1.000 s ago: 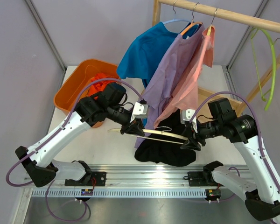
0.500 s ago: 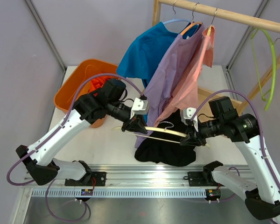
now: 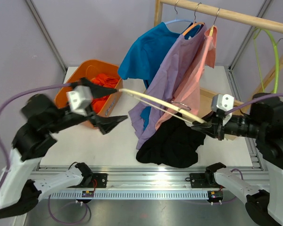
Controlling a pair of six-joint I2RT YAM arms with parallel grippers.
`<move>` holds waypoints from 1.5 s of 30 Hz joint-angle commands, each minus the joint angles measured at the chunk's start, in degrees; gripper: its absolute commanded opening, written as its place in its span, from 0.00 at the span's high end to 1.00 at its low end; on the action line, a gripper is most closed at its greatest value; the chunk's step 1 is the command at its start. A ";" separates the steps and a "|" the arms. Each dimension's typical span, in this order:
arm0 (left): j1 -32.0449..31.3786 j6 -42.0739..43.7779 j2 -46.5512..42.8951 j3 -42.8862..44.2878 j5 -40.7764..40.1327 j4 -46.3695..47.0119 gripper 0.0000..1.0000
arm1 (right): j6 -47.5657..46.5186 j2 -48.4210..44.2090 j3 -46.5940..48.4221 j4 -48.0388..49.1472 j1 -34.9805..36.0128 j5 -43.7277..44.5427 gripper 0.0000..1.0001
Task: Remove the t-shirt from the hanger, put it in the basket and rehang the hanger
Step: Pass the hanger from the left arm to the right, then hang the hanger back to the clothesline with the right arm
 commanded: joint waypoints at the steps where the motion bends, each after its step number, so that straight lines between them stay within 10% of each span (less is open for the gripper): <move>1: 0.10 -4.38 -6.60 -1.95 -15.64 5.37 0.01 | 4.72 0.90 7.65 5.64 -0.72 5.86 1.00; 10: 0.10 -10.18 -15.49 -12.77 -20.60 4.05 0.01 | 7.10 6.35 31.48 8.63 -3.36 27.20 1.00; 25: 0.10 -11.07 -13.12 -17.69 -17.96 7.74 0.01 | 10.78 -4.19 10.15 18.91 -6.51 58.07 1.00; 34: 0.10 -9.05 -11.97 -20.15 -15.41 8.88 0.01 | 16.32 -7.63 -6.29 20.67 -11.00 57.65 1.00; 45: 0.10 -8.78 -11.71 -22.97 -11.90 11.96 0.01 | 26.15 0.90 -3.93 20.94 -12.67 48.56 1.00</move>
